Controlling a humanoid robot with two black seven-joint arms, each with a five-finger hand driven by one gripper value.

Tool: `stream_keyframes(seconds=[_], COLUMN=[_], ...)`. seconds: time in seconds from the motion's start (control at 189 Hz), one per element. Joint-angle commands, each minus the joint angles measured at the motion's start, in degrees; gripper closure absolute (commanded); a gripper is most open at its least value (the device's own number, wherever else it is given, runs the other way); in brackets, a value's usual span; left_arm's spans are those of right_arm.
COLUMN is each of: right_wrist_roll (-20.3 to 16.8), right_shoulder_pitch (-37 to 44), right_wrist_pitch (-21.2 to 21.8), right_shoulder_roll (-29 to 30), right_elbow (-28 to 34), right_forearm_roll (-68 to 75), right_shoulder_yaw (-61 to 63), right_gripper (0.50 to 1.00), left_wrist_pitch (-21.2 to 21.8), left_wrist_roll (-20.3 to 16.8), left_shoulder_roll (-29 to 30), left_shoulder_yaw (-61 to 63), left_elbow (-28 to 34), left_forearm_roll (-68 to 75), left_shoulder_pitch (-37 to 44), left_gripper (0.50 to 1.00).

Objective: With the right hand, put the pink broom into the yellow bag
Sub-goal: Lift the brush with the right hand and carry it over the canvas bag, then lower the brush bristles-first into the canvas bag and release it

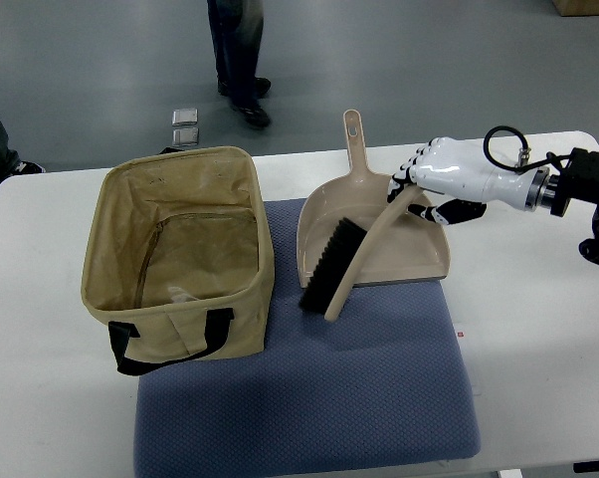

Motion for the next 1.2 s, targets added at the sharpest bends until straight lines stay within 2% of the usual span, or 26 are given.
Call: stream_keyframes(seconds=[0.0, 0.286, 0.679, 1.193], right_wrist_roll=[0.0, -0.1, -0.3, -0.3], right_shoulder_pitch=[2.3, 11.0, 21.8, 22.2], right_wrist_pitch=[0.2, 1.6, 2.9, 3.3], right_shoulder_roll=[-0.4, 0.9, 7.4, 20.1], right_elbow=[-0.6, -3.5, -7.2, -7.1], right_forearm_roll=[0.8, 0.9, 0.8, 0.4], right_shoulder_yaw=[2.2, 2.5, 2.4, 1.6], right_gripper=[1.000, 1.000, 1.000, 1.000], left_wrist_pitch=[0.0, 0.0, 0.0, 0.0], left_wrist_roll=[0.0, 0.0, 0.0, 0.0], left_shoulder_roll=[0.0, 0.0, 0.0, 0.0], left_shoulder_yaw=[-0.1, 0.0, 0.0, 0.0], left_elbow=[0.0, 0.0, 0.0, 0.0], left_forearm_roll=[0.0, 0.0, 0.0, 0.0], left_shoulder_pitch=[0.0, 0.0, 0.0, 0.0], left_gripper=[0.500, 0.500, 0.500, 0.500])
